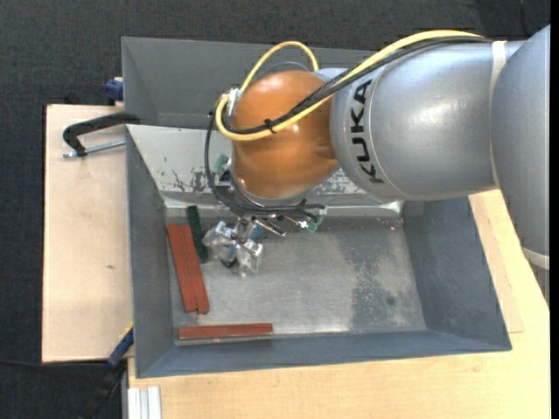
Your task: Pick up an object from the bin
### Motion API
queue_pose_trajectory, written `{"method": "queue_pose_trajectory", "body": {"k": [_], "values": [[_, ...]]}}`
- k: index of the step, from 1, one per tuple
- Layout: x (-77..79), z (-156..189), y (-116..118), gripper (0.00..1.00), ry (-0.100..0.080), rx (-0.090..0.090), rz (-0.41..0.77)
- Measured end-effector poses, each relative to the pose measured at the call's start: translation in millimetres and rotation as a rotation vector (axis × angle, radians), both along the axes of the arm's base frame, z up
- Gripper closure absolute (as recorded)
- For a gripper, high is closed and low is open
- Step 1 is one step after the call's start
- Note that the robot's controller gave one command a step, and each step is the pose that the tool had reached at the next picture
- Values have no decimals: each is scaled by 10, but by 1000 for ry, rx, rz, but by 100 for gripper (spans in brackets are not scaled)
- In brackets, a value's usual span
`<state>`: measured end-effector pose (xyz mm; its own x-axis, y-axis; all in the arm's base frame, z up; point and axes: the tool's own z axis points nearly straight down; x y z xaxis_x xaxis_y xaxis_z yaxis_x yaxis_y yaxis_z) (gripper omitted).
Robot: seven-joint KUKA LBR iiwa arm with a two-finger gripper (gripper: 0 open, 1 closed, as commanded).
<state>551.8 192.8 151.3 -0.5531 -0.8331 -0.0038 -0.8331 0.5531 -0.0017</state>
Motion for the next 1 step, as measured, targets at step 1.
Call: {"method": "queue_pose_trajectory", "body": {"k": [1], "values": [[14,761,56,100,-2,3,-92]]}}
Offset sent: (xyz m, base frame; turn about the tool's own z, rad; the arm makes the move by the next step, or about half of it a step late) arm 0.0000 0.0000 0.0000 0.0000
